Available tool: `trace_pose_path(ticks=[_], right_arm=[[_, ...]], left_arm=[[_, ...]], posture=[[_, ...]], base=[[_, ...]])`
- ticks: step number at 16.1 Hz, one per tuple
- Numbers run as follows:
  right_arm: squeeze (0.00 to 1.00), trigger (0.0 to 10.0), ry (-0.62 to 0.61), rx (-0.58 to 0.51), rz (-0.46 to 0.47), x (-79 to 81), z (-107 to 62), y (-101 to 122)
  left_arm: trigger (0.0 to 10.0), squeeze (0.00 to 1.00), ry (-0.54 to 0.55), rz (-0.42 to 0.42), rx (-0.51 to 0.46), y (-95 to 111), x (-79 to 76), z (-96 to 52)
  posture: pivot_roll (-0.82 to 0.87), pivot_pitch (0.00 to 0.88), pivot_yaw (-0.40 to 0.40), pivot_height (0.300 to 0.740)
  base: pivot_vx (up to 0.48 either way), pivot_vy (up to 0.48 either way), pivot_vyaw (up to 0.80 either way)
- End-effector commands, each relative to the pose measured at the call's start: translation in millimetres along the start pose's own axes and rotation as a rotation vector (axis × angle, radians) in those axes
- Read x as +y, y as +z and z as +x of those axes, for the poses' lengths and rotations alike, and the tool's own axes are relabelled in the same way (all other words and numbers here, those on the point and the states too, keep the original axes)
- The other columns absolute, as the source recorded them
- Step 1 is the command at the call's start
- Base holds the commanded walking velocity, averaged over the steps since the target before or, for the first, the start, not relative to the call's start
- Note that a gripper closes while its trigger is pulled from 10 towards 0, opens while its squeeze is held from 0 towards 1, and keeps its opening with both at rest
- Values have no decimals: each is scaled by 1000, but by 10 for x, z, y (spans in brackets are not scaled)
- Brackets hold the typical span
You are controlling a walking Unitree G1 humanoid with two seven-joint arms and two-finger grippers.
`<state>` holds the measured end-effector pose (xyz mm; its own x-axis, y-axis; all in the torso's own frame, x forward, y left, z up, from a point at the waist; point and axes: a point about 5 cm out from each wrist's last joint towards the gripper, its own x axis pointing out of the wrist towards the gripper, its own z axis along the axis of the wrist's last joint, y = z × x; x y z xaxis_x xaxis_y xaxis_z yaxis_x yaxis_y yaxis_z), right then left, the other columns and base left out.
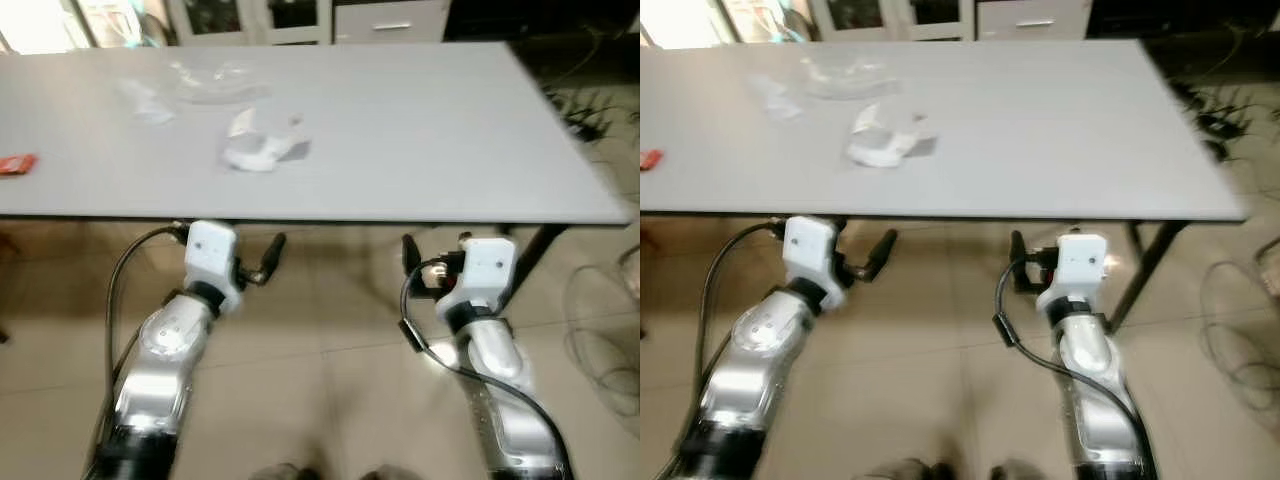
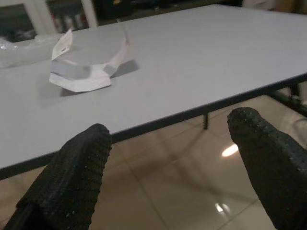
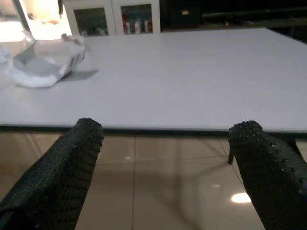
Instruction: Picking trash to rubbish bin
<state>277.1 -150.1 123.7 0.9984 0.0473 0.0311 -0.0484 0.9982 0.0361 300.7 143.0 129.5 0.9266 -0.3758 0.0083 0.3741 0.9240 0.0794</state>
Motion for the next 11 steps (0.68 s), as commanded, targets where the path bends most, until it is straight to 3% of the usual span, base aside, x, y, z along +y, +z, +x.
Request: trace_pose_path(ticks=[1,11], right_arm=[[0,10000,1,-12,17,21,3,30],[0,10000,-13,-17,7,13,6,30]], left_arm=[[10000,0,9,10,9,-2,58,-17],[10000,0,10,30,21,-33,54,-14]], posture=[[-27,132,50,740],[-30,129,48,740]], base=[[0,480,0],[0,480,0]])
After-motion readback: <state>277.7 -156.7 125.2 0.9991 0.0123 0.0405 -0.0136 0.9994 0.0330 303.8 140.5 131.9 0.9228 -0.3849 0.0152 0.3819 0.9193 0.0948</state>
